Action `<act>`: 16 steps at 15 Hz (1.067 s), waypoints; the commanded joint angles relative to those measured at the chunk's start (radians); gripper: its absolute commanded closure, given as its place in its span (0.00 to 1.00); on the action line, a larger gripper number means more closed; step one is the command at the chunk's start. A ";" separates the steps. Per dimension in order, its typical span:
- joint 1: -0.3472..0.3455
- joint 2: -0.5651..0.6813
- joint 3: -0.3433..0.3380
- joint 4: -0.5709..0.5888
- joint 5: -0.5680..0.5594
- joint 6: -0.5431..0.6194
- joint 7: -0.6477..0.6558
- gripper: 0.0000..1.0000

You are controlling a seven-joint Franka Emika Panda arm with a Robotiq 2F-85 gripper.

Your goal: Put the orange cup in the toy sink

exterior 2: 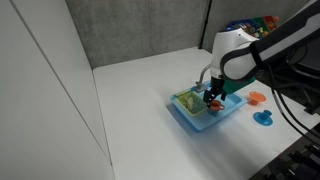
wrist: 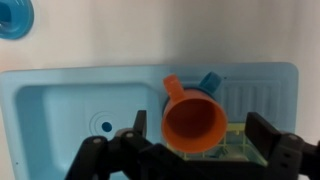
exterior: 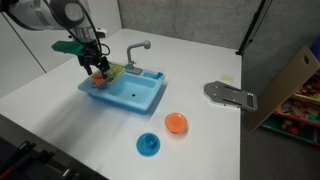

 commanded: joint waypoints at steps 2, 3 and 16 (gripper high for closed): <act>0.014 0.031 -0.012 0.038 -0.012 -0.002 0.019 0.00; 0.014 0.034 -0.011 0.040 -0.011 -0.002 0.017 0.00; 0.011 0.048 -0.009 0.065 -0.004 -0.008 0.002 0.53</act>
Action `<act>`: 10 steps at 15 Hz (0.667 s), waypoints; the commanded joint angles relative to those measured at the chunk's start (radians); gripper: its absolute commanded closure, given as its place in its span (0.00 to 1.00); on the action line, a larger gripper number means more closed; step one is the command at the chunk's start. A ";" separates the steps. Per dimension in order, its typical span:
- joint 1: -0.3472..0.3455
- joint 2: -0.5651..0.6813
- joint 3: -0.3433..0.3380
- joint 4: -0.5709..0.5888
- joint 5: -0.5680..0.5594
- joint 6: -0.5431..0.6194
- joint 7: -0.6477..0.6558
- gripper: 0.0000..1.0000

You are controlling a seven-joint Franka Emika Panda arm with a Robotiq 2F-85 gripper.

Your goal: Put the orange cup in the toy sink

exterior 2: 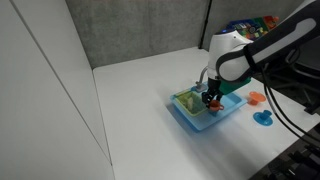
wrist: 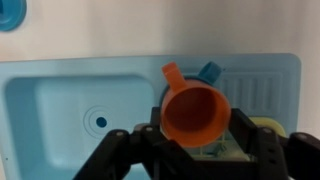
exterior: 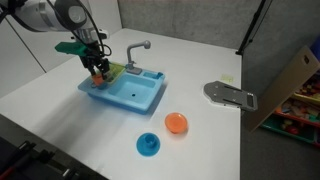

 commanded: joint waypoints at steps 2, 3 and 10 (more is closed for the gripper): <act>0.001 -0.011 -0.007 0.011 0.000 -0.013 -0.001 0.63; -0.001 -0.022 -0.005 0.007 0.004 -0.019 -0.004 0.64; -0.020 -0.118 0.015 -0.018 0.034 -0.072 -0.036 0.64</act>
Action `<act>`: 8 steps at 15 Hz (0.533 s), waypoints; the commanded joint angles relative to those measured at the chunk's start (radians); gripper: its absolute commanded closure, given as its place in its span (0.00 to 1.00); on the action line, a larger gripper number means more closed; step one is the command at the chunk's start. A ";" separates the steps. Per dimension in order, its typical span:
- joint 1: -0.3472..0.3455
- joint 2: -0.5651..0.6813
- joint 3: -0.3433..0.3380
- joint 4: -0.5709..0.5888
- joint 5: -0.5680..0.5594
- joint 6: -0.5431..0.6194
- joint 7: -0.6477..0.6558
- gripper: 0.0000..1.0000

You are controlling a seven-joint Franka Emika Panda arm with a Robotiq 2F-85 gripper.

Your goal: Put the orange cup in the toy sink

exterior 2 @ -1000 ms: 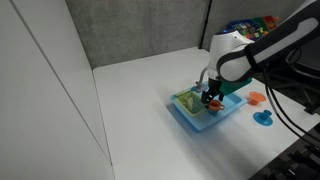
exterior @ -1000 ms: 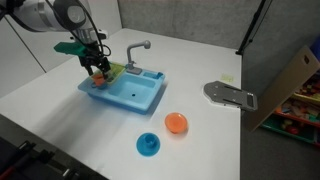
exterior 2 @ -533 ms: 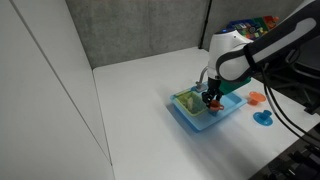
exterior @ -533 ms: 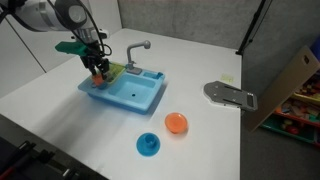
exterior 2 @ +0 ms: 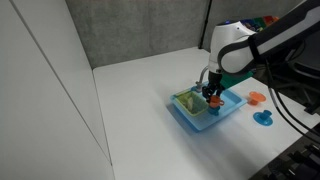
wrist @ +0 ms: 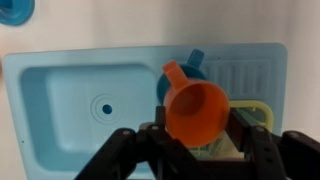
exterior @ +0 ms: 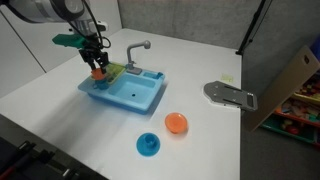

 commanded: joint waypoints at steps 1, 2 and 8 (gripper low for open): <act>-0.021 -0.081 0.020 -0.023 0.034 -0.056 -0.038 0.64; -0.024 -0.098 0.023 -0.026 0.041 -0.069 -0.044 0.64; -0.044 -0.161 0.005 -0.033 0.036 -0.108 -0.027 0.64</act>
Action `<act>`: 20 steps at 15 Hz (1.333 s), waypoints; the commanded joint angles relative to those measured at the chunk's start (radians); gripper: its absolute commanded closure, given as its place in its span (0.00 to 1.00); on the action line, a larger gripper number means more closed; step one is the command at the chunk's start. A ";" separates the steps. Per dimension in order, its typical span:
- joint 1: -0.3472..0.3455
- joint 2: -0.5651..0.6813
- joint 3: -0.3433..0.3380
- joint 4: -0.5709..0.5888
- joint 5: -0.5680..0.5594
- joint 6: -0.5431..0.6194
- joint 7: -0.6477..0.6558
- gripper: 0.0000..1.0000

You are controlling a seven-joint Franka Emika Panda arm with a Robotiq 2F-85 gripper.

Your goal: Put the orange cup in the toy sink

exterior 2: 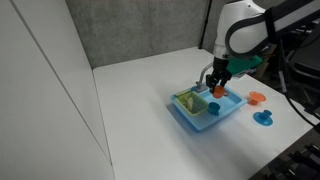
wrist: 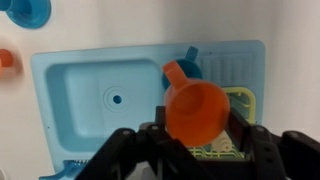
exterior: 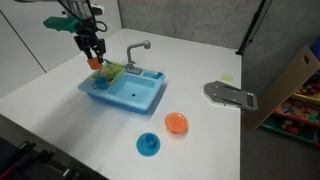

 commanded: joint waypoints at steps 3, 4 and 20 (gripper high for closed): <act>-0.054 -0.056 -0.015 -0.029 0.013 -0.025 -0.015 0.64; -0.064 -0.057 -0.022 -0.031 0.011 -0.024 -0.014 0.64; -0.176 0.062 -0.066 0.026 0.109 0.083 -0.017 0.64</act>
